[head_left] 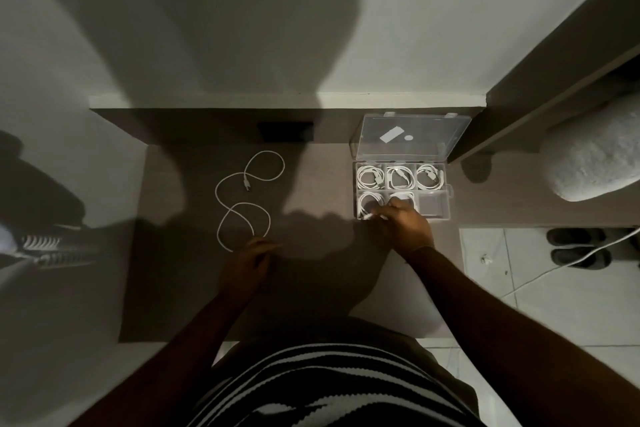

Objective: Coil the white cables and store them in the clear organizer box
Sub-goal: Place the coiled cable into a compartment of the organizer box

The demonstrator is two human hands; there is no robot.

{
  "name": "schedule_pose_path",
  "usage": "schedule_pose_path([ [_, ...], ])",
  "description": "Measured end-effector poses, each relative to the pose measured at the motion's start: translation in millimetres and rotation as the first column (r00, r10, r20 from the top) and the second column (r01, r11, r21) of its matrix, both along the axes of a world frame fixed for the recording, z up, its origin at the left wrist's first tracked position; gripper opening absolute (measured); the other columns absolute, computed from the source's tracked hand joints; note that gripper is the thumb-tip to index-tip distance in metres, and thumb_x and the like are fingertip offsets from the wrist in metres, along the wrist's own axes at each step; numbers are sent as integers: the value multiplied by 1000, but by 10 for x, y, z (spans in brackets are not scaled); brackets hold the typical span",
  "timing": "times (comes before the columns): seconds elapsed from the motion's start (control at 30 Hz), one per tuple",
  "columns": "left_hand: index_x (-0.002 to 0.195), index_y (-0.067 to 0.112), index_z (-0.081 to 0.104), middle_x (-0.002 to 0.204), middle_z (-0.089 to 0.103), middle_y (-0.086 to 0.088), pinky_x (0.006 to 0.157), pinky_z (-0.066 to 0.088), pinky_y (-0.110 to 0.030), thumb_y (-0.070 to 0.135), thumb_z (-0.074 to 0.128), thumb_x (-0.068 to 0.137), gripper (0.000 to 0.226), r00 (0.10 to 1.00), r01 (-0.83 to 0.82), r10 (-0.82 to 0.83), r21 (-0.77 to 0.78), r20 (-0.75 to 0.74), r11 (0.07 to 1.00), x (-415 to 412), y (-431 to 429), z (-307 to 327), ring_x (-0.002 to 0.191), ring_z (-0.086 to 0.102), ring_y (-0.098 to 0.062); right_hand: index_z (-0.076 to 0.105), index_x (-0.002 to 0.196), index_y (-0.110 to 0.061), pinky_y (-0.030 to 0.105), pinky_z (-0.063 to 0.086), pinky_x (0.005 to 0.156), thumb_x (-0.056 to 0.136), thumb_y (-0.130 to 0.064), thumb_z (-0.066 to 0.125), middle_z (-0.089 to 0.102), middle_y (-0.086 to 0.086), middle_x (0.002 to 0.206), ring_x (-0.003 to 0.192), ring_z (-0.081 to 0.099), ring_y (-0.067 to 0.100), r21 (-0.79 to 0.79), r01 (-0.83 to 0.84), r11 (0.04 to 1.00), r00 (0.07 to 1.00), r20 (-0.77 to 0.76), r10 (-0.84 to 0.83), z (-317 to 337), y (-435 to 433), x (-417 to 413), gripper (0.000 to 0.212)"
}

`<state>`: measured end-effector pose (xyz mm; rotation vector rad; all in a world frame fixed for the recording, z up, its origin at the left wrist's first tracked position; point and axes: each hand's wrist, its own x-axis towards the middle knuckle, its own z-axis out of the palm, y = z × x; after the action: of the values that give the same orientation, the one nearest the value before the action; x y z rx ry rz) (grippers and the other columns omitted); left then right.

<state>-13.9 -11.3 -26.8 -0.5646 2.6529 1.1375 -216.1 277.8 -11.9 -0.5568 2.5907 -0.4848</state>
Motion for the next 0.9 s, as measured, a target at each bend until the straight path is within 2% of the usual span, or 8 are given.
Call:
schedule_pose_path([
  [0.1,119,11,78,120,72,-10,94,52,-33,-10,64,92,38,993,103,-104,-16,-50,995,-164,90,37,110,70,-28,77,124,-25,44,54,105,100,-42,65,64,8,135,128,60,33,68,95,993,993,66,-99,17,-145,-94,32],
  [0.17,122,7,76,119,71,-16,95,52,-33,-8,63,91,37,976,215,-214,-3,-47,977,-375,195,79,109,69,-33,79,113,-24,43,56,104,96,-42,68,71,6,129,123,66,31,91,229,969,960,144,-241,13,-243,-142,27],
  [0.27,143,11,61,143,61,-14,115,41,-36,9,60,97,46,918,395,-395,-29,4,918,-782,439,63,132,57,-33,79,98,-23,41,58,97,91,-44,72,79,7,111,109,72,33,166,297,940,928,180,-325,-10,-356,-169,23],
  [0.4,160,23,34,162,42,-5,115,44,-41,29,64,97,70,888,446,-460,-207,-22,871,-1257,849,-27,140,49,-28,78,106,-20,43,59,99,88,-44,69,78,10,113,112,71,37,252,280,926,938,135,-320,-10,-469,-209,31],
  [0.53,143,20,59,144,62,-6,101,51,-37,32,59,101,43,863,442,-501,-377,-70,814,-1516,1011,-31,125,62,-27,74,113,-16,43,58,96,93,-44,66,77,13,116,112,72,38,272,286,919,941,101,-323,-38,-479,-272,36],
  [0.63,132,19,68,136,68,-6,99,52,-39,31,56,102,34,844,473,-534,-396,-52,787,-1589,1037,-49,123,62,-29,72,120,-12,44,58,98,95,-45,65,75,17,122,117,71,41,269,301,915,939,84,-334,-78,-439,-335,42],
  [0.8,119,6,76,125,74,-15,107,50,-42,13,70,95,26,864,437,-477,-228,-160,870,-1585,1034,-115,115,68,-32,81,118,-25,36,56,102,100,-45,65,77,8,126,119,70,33,130,150,980,965,195,-174,-98,-288,-352,31],
  [0.9,120,2,76,124,74,-20,109,51,-45,7,76,91,29,878,435,-449,-115,-164,893,-1580,977,-134,116,70,-34,79,122,-27,34,52,98,103,-42,63,78,8,123,116,71,33,99,42,994,992,112,-53,-111,-219,-297,29],
])
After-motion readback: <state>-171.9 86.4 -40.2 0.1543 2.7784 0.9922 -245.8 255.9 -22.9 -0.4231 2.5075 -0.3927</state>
